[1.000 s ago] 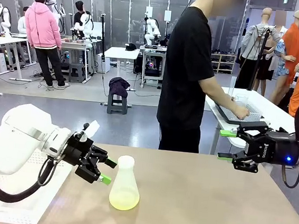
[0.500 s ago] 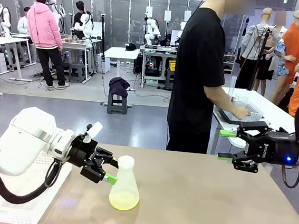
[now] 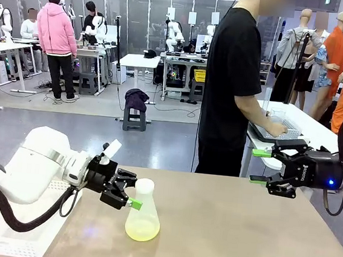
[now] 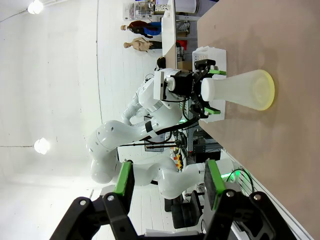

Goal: Prepare the solutions needed for the experiment.
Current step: When the human places the Big flask in the center of the table, pick up the Big flask and place it in the left Organizing basket.

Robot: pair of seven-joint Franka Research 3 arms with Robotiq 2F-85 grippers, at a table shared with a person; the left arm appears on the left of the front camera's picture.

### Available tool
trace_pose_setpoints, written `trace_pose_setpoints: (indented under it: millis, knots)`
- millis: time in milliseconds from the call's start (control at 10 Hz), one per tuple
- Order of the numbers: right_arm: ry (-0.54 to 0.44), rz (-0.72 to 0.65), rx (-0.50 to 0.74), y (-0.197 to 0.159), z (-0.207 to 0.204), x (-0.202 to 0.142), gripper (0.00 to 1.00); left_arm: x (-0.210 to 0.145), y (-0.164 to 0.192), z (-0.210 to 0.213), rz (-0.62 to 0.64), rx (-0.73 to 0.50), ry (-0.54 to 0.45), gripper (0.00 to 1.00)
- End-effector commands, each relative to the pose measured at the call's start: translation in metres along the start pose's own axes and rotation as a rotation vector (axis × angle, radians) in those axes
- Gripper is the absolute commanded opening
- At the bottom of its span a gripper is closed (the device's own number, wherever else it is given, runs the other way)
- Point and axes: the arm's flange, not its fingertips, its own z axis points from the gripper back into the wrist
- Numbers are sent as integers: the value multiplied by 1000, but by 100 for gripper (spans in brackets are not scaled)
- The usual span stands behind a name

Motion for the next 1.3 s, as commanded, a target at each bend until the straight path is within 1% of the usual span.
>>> trace_pose_setpoints:
  millis: [0,200,400,600,1100,1200]
  knots:
    - [0,3,5,0,0,-1,72,-4,7,-15,-15,-22,-49,100]
    - [0,3,5,0,0,-1,72,-5,9,-26,-4,-44,-64,100]
    - [0,3,5,0,0,-1,72,-6,12,-34,0,-59,-109,100]
    - [0,3,5,0,0,-1,72,-10,16,-35,20,-73,-144,100]
    - [0,3,5,0,0,-1,72,-19,19,-34,27,-116,-179,100]
    - [0,3,5,0,0,-1,72,-20,19,-31,19,-109,-188,84]
